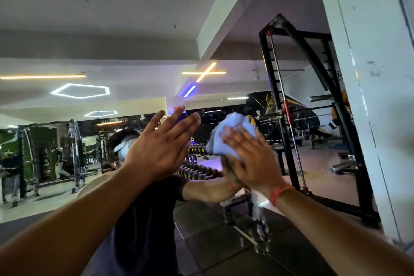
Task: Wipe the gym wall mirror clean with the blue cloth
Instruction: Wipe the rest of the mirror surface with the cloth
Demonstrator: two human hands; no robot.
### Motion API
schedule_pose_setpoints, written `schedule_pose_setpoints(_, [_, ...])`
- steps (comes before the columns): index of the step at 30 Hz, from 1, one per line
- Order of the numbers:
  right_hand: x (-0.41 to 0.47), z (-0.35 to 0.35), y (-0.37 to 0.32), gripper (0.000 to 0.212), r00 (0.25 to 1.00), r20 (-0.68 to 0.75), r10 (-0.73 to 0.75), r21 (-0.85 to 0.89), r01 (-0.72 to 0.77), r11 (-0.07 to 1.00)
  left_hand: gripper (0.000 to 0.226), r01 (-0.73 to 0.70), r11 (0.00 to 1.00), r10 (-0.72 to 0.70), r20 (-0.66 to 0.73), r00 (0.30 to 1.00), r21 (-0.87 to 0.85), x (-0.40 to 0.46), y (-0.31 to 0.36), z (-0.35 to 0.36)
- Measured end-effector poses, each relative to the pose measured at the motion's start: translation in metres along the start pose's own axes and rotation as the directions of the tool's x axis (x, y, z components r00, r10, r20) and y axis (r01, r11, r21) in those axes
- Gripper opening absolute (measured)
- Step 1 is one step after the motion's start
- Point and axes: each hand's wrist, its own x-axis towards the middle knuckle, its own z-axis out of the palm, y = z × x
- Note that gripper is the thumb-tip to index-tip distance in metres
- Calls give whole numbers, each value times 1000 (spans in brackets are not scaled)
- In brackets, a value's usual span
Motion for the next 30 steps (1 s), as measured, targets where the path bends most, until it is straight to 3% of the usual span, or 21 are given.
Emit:
schedule_pose_setpoints(2, [25, -4, 22, 58, 953, -75, 294, 13, -294, 956, 60, 3, 1000, -3, 2, 1000, 10, 0, 0, 0])
schedule_pose_setpoints(4, [51, 2, -2, 64, 827, -115, 550, 168, -529, 832, 60, -1, 1000, 1, -3, 1000, 12, 1, 1, -1])
schedule_pose_setpoints(5, [56, 6, -20, 64, 823, -110, 557, 218, -527, 821, 59, 0, 1000, 0, -6, 1000, 10, 1, 1, -1])
schedule_pose_setpoints(6, [51, 11, -34, 61, 872, -118, 475, 213, -445, 870, 59, 0, 1000, 0, -12, 1000, 5, 1, 0, -1])
schedule_pose_setpoints(8, [26, 10, -35, 55, 984, -102, 145, 99, -135, 986, 58, -5, 1000, 5, -19, 1000, -7, 1, 0, -1])
schedule_pose_setpoints(9, [16, 5, -21, 54, 997, -73, 34, 53, -30, 998, 58, -5, 1000, 5, -21, 1000, -10, 1, 0, -1])
schedule_pose_setpoints(10, [12, 0, -3, 53, 998, -58, 20, 10, -20, 1000, 58, -4, 1000, 4, -22, 1000, -9, 1, 1, 0])
schedule_pose_setpoints(12, [20, -7, 20, 55, 965, -62, 254, -14, -255, 967, 58, -3, 1000, 3, -17, 1000, 1, 1, 0, 2])
schedule_pose_setpoints(14, [38, -1, 15, 61, 841, -126, 527, 74, -522, 850, 59, -3, 1000, 3, -19, 1000, 3, 1, 0, 3])
schedule_pose_setpoints(16, [48, 7, -17, 61, 760, -168, 628, 198, -598, 777, 58, -7, 1000, 7, -33, 999, 2, 1, 0, 3])
schedule_pose_setpoints(17, [42, 12, -31, 60, 796, -163, 582, 206, -550, 809, 58, -9, 1000, 9, -41, 999, -1, 1, 0, 3])
schedule_pose_setpoints(19, [18, 9, -35, 56, 948, -103, 302, 107, -291, 951, 58, -12, 1000, 11, -57, 998, -8, 0, -1, 4])
schedule_pose_setpoints(20, [10, 0, -21, 55, 982, -62, 179, 55, -175, 983, 58, -13, 1000, 12, -60, 998, -10, 0, 0, 3])
schedule_pose_setpoints(21, [7, -7, -4, 54, 988, -39, 152, 17, -152, 988, 58, -13, 1000, 13, -60, 998, -13, 0, 0, 3])
schedule_pose_setpoints(23, [19, -17, 20, 60, 930, -30, 366, 13, -366, 930, 58, -11, 1000, 10, -58, 998, -15, 0, -1, 2])
schedule_pose_setpoints(25, [41, -13, 19, 73, 769, -61, 637, 141, -625, 768, 58, -13, 1000, 12, -51, 999, -20, 0, 0, 2])
schedule_pose_setpoints(26, [49, -9, 5, 75, 725, -61, 686, 198, -665, 720, 58, -12, 1000, 11, -50, 999, -18, 0, 0, 2])
schedule_pose_setpoints(27, [48, -5, -11, 74, 744, -58, 666, 230, -640, 734, 59, -11, 1000, 11, -51, 999, -15, 1, 0, 3])
schedule_pose_setpoints(28, [38, -1, -27, 68, 816, -51, 576, 229, -552, 802, 59, -12, 1000, 11, -52, 999, -14, 0, 0, 3])
schedule_pose_setpoints(30, [-2, 1, -39, 58, 964, 10, 266, 171, -264, 949, 58, -15, 1000, 15, -53, 999, -10, 0, -1, 2])
